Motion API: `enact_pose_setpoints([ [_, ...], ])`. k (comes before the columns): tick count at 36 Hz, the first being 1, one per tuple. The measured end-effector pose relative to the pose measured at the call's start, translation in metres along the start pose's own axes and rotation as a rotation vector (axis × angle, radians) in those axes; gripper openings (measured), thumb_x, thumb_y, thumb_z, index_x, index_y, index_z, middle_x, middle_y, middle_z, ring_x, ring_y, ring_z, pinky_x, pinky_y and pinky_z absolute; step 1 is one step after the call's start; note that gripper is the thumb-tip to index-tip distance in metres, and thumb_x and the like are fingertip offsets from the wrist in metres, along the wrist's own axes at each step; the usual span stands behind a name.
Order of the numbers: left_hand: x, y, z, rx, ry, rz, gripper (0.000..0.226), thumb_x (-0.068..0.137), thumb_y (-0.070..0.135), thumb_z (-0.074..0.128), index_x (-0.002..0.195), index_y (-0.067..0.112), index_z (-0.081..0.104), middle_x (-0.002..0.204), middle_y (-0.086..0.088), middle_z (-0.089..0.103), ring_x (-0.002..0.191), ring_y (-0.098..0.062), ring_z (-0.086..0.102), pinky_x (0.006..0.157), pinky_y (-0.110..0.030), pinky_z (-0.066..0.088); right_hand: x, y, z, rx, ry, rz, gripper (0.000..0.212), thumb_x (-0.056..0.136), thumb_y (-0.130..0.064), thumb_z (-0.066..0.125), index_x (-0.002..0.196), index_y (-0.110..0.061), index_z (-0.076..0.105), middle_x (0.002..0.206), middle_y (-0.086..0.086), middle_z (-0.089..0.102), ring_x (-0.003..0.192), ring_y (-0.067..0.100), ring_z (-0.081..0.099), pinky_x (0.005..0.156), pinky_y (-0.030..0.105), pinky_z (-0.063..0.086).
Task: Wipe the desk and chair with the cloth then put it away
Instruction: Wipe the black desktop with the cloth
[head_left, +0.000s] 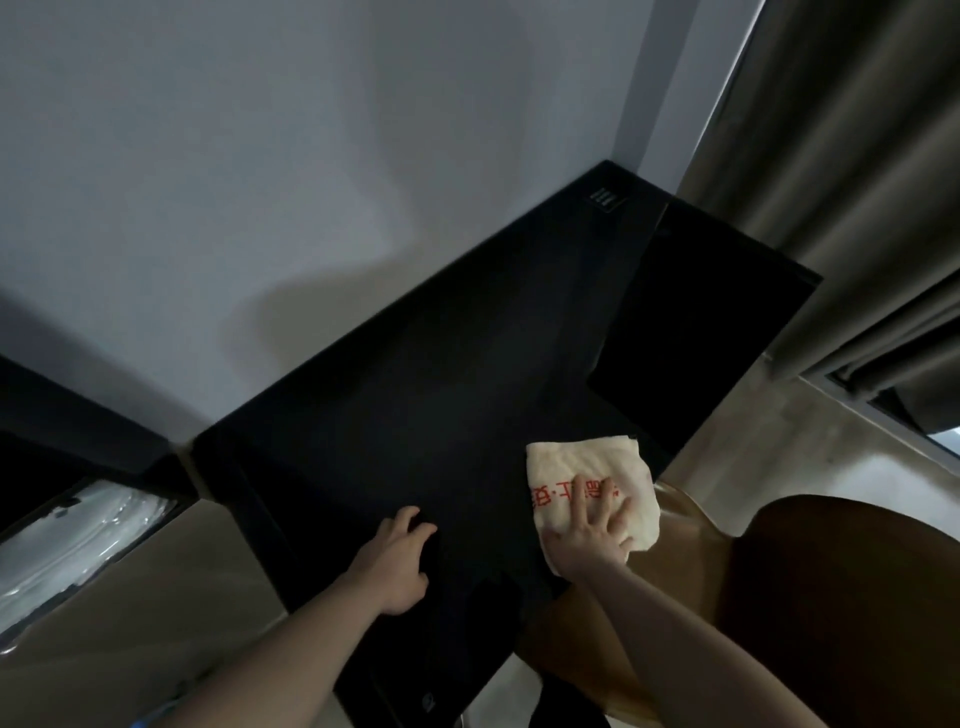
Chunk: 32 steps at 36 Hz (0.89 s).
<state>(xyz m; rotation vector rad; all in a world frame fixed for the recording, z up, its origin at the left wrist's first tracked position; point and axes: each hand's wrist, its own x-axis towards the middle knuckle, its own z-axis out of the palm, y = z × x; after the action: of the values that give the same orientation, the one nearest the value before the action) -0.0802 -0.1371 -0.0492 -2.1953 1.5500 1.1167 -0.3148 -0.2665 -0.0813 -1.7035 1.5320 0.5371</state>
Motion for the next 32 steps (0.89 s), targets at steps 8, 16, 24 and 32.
enact_pose_setpoints([
  [8,0.064,0.039,-0.038,0.060,-0.044,0.016,0.084,0.097,0.024,0.062,0.163,0.030,0.010,0.169,0.002,-0.013,0.156,-0.025,0.007,0.118,-0.039,0.037,0.044,0.025,-0.037,0.071,0.048,-0.009,0.091,0.096,-0.068,0.034,0.150,-0.038,-0.032,0.153,0.003,-0.048,0.137,0.041,-0.045,0.116,0.069,-0.003],
  [16,0.163,0.120,-0.078,0.101,0.006,0.059,0.083,0.102,0.038,0.055,0.163,0.034,0.000,0.169,0.000,-0.020,0.157,-0.030,-0.011,0.126,-0.048,0.014,0.117,0.058,-0.119,0.108,0.087,0.060,0.091,0.095,-0.069,0.032,0.148,-0.038,-0.035,0.151,0.002,-0.050,0.138,0.043,-0.044,0.118,0.069,-0.002],
  [24,0.277,0.204,-0.117,0.055,0.141,0.082,0.074,0.104,0.052,0.042,0.162,0.040,-0.002,0.170,0.003,-0.019,0.155,-0.031,-0.018,0.125,-0.060,-0.001,0.188,0.090,-0.194,0.116,0.195,0.097,0.094,0.093,-0.072,0.031,0.148,-0.036,-0.036,0.152,0.003,-0.049,0.139,0.044,-0.042,0.116,0.072,-0.001],
  [32,0.360,0.256,-0.147,0.072,0.268,0.082,0.070,0.103,0.064,0.023,0.159,0.042,-0.012,0.167,0.005,-0.026,0.152,-0.031,-0.028,0.122,-0.063,-0.011,0.250,0.116,-0.266,0.095,0.260,0.095,0.093,0.093,-0.072,0.029,0.148,-0.035,-0.036,0.153,0.004,-0.047,0.140,0.044,-0.041,0.114,0.074,0.002],
])
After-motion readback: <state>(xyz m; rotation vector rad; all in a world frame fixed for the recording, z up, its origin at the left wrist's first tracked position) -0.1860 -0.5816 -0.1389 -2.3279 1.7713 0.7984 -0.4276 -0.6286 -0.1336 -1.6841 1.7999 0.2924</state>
